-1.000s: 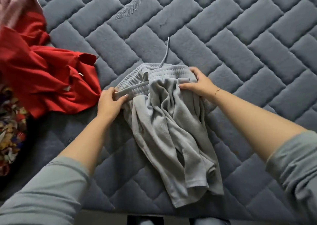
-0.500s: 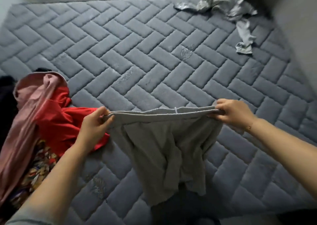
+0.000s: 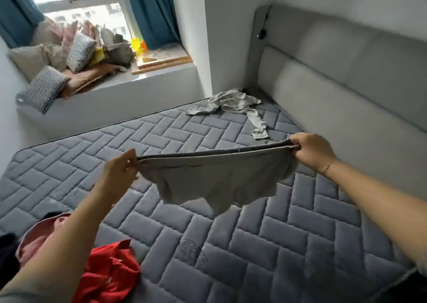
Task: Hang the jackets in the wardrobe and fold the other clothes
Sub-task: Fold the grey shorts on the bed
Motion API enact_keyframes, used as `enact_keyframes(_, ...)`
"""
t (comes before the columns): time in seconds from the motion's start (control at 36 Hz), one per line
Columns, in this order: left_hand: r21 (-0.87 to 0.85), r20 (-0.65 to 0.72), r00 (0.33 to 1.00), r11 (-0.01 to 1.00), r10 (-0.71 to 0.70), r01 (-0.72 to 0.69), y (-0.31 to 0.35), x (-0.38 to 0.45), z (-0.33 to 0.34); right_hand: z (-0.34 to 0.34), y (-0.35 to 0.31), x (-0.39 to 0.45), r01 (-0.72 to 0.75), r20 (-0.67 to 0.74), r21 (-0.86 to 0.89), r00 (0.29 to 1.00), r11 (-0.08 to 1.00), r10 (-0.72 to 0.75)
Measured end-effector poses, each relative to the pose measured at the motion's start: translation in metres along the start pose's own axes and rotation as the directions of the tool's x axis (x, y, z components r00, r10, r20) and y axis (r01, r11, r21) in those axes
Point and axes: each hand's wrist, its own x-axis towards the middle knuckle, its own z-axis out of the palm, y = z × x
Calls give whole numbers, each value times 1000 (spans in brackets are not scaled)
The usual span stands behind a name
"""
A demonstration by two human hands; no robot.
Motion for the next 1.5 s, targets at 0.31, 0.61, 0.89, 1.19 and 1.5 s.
enact_keyframes(0.31,-108,-16,995,989,98,-100,113,83,100,-15,63,10,-114,-221,94,966,989,132)
enact_keyframes(0.61,-82,233,944,972,234,-221,-45,-99,167,149,22,-185,-263,293,163,933,951,208)
enact_keyframes(0.89,64,530,837,977,138,-202,-233,-269,232,357,-40,-372,-316,685,-41,682,948,257)
enact_keyframes(1.19,194,596,798,948,91,-252,-229,-315,279,388,-68,-396,-116,447,-134,879,984,165)
enact_keyframes(1.5,150,618,784,969,64,-197,-235,-287,293,408,-61,-372,74,706,-65,709,995,-7)
